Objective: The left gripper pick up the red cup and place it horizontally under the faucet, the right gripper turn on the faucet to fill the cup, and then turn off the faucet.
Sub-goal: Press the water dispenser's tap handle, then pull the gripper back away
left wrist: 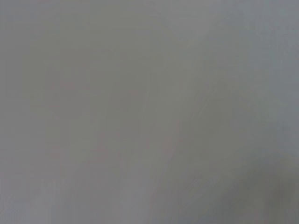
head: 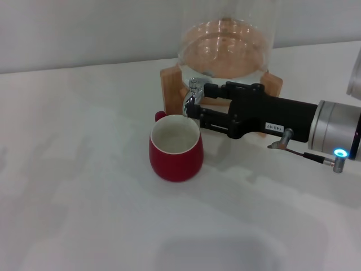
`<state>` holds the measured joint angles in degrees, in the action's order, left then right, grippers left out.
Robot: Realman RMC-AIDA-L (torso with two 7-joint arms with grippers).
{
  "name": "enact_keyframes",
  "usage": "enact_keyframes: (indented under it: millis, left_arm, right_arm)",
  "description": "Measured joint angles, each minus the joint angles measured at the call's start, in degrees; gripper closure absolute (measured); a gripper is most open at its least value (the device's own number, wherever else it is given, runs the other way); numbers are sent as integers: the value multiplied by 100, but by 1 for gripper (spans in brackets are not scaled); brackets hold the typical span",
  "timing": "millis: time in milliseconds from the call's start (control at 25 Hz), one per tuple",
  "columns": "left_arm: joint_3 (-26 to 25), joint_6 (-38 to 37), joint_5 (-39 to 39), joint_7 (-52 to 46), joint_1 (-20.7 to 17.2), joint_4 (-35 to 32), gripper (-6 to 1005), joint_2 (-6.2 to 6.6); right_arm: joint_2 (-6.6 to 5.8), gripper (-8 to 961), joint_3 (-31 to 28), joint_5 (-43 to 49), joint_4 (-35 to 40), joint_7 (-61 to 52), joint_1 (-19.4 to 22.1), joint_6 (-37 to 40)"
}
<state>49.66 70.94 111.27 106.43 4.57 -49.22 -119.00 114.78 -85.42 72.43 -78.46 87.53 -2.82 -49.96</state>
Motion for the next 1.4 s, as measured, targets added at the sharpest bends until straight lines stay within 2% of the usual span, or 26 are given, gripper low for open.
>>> enact_keyframes:
  millis: [1120,1400]
  left_arm:
    - [27,35,0,-79,-69,-35,330,-10]
    - [12,34,0,-79,-71,-6,330,-10]
  right_arm:
    - [16,320,-61,52,25,98,42,-4]
    - [16,320,-467,-111,23,25,148,-794]
